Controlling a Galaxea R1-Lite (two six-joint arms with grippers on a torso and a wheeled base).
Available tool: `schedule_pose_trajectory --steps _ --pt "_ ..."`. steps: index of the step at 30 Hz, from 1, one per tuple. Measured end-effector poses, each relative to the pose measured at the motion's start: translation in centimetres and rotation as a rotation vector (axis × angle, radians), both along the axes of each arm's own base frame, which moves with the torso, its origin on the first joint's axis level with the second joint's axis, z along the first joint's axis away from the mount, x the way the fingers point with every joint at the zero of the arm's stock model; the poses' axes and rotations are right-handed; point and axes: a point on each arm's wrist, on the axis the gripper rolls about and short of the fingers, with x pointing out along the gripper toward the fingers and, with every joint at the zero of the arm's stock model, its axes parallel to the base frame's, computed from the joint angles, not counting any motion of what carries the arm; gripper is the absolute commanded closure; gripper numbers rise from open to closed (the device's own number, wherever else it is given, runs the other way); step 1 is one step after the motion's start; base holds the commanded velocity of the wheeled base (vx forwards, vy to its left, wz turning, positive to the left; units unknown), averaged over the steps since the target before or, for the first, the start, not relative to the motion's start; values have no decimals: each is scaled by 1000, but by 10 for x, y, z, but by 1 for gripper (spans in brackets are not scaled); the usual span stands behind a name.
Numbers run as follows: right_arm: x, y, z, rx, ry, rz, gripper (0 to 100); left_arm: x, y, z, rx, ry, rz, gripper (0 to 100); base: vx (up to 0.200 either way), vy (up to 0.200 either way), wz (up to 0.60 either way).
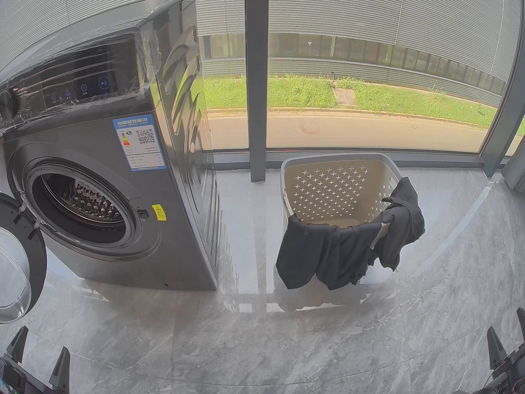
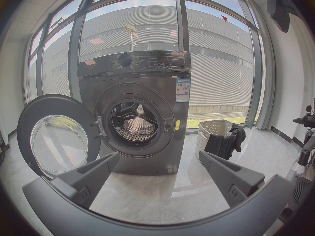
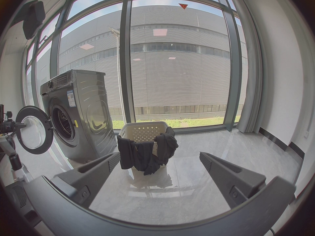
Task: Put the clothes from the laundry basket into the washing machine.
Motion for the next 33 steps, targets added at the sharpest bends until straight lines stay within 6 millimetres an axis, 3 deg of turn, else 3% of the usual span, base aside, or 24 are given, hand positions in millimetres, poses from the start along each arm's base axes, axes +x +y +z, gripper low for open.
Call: schedule_pose_trajectory --steps 3,18,24,33 --pt "0 0 0 0 0 0 0 0 0 0 0 0 0 0 0 0 0" --pt "0 0 0 0 0 0 0 0 0 0 -4 0 0 0 200 0 0" --pt "0 0 0 0 0 0 0 0 0 0 -1 0 0 0 0 0 0" --pt "0 0 0 0 1 0 0 0 0 0 0 0 1 0 0 -200 0"
